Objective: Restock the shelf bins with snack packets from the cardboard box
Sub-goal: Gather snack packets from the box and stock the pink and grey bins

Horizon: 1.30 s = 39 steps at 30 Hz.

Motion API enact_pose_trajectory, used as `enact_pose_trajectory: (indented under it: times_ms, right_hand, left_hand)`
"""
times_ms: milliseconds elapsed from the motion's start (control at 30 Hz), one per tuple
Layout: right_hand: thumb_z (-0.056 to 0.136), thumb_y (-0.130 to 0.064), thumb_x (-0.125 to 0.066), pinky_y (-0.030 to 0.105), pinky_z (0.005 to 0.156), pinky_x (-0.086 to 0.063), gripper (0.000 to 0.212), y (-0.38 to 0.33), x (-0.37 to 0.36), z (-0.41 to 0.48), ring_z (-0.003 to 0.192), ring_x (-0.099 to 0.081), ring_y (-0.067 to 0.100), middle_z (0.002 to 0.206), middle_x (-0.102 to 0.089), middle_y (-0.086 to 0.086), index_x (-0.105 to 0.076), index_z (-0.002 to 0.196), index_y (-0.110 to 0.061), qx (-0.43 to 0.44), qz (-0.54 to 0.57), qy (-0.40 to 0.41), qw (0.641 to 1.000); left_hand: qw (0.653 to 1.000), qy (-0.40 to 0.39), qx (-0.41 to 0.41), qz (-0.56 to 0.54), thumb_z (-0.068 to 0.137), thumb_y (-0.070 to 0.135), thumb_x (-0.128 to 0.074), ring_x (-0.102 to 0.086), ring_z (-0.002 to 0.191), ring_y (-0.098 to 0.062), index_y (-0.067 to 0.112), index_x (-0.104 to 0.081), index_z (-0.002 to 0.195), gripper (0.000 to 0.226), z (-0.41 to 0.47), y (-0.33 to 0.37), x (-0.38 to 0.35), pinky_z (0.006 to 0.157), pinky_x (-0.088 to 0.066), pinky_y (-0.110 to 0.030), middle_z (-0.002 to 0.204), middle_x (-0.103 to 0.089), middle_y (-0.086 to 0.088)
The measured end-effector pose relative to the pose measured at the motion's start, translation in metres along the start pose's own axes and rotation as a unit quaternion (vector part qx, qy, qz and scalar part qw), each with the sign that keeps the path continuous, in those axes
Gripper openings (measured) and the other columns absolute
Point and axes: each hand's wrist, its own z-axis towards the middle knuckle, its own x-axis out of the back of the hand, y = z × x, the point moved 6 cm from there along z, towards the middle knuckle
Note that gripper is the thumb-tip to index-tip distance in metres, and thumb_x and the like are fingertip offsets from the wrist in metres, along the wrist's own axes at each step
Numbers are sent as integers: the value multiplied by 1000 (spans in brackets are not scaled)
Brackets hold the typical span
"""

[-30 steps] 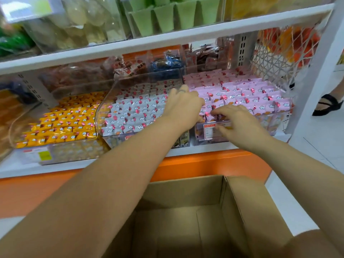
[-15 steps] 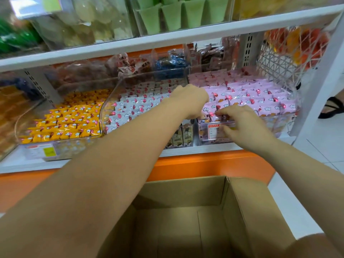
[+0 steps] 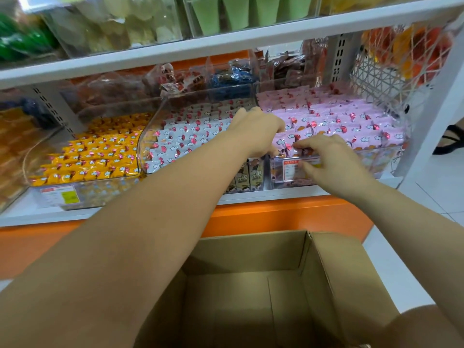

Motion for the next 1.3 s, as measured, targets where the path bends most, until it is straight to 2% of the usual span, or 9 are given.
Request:
enact_pose_trajectory:
  times_ms: [167,267,467,600,767,933,1133,1200,1300]
  right_hand:
    - [88,-13,-59,28,83,-32,37,-1,0,-1,107,-43,25,117,-61,3,-58,126,-18,5,-3,-1,1000]
    - [88,-12,-59,26,83,-30,38,-1,1,1,108,-43,25,117,-61,4,-58,125,-17,4,-1,-4,1000]
    - [87,-12,-59,33,89,-37,37,3,1,4,107,-48,27,115,-62,4,-60,123,-17,6,4,-3,1000]
    - [87,-15,-61,36,91,-40,36,4,1,5,109,-49,28,116,-62,4,-61,122,-18,8,7,-1,1000]
    - [88,-15,-60,30,87,-34,36,3,1,3,109,-47,28,117,-61,5,-60,124,-17,9,-1,6,1000]
    - [88,-18,-61,33,90,-37,36,2,0,3,111,-47,29,118,-61,6,-60,124,-18,8,-3,2,1000]
    - [86,-18,-63,41,94,-41,36,3,-2,4,107,-52,30,115,-63,5,-61,122,-18,10,4,0,1000]
    - [86,-18,-63,43,94,-42,35,3,-2,4,107,-53,31,115,-63,5,-62,121,-18,7,8,-2,1000]
    - [87,-24,-61,45,93,-45,37,-2,3,8,109,-54,31,119,-63,6,-61,123,-17,3,14,15,1000]
  left_hand:
    - [998,-23,-3,62,90,40,-61,-42,118,-27,22,-42,89,26,3,4,3,98,-30,-41,109,-58,-3]
    - [995,-40,1,95,88,43,-63,-42,119,-27,20,-55,100,27,8,5,-2,97,-31,-41,113,-59,-3]
    - [992,11,9,126,87,46,-63,-42,117,-26,20,-58,103,31,7,9,-2,91,-31,-39,104,-60,-1]
    - [992,72,14,100,87,44,-63,-41,117,-25,23,-58,103,27,-4,8,-1,88,-29,-37,89,-51,1]
    - [993,96,25,59,86,44,-64,-42,117,-26,22,-59,107,31,-11,5,0,90,-30,-38,104,-62,-5]
    - [995,75,11,58,83,50,-64,-42,117,-26,24,-52,94,30,-13,6,0,92,-29,-38,101,-60,-5]
    - [990,96,-15,104,90,50,-55,-42,115,-26,19,-60,109,36,-17,11,-5,90,-31,-38,105,-65,-4]
    - [990,84,-25,108,95,49,-48,-41,119,-26,23,-58,123,41,-18,11,-5,90,-32,-38,112,-64,-5]
    - [997,57,-20,48,96,44,-49,-38,122,-25,30,-53,133,39,-17,5,-3,92,-30,-37,120,-61,-4]
